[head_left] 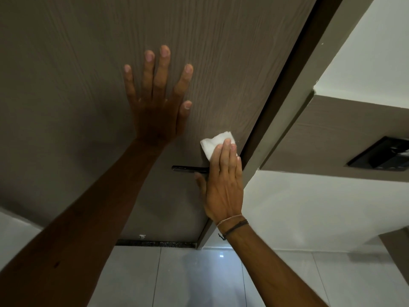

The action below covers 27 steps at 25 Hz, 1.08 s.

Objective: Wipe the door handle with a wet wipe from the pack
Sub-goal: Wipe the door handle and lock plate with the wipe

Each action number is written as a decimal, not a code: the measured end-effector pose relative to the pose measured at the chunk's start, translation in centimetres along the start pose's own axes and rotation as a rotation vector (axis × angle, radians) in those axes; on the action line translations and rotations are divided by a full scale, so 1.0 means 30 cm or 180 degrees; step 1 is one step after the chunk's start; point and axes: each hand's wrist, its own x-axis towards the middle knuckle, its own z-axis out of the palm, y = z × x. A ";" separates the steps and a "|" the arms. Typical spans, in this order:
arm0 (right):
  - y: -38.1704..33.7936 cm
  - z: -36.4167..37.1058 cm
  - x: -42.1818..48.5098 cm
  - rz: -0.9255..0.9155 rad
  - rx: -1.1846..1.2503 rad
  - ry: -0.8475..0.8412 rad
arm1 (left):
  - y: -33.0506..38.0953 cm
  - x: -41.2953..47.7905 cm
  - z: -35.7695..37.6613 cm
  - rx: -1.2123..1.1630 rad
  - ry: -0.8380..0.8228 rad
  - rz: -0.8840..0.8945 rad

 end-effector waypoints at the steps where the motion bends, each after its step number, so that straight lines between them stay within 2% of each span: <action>1: -0.010 -0.003 0.014 0.0142 0.0030 0.0097 | 0.001 0.001 -0.005 -0.0004 0.0001 0.0015; 3: -0.028 -0.005 0.038 0.0316 0.0101 0.0142 | 0.006 0.005 -0.011 -0.0065 -0.0013 0.0018; 7: 0.003 -0.002 0.012 -0.0181 0.0036 -0.0005 | 0.008 0.008 -0.015 -0.0024 -0.0014 -0.0001; 10: 0.005 -0.002 0.003 0.0323 0.0314 0.0145 | 0.004 0.009 -0.015 -0.0035 -0.0022 0.0005; 12: -0.013 0.002 0.004 0.0384 0.0384 0.0127 | 0.007 0.012 -0.013 -0.0053 -0.0033 0.0019; 16: 0.078 -0.007 -0.049 -0.0356 -0.0024 -0.0176 | 0.007 0.011 -0.015 -0.0077 -0.0061 -0.0007; 19: 0.131 -0.045 -0.106 -0.0616 -0.0014 -0.0467 | 0.008 0.014 -0.017 -0.0065 -0.0069 -0.0027; 22: 0.144 -0.104 -0.104 -0.0866 -0.0222 -0.0427 | 0.014 0.016 -0.017 -0.0040 -0.0046 -0.0013; 27: 0.185 -0.221 0.003 -0.1626 -0.0691 -0.0473 | 0.011 0.015 -0.015 0.0030 -0.0034 -0.0017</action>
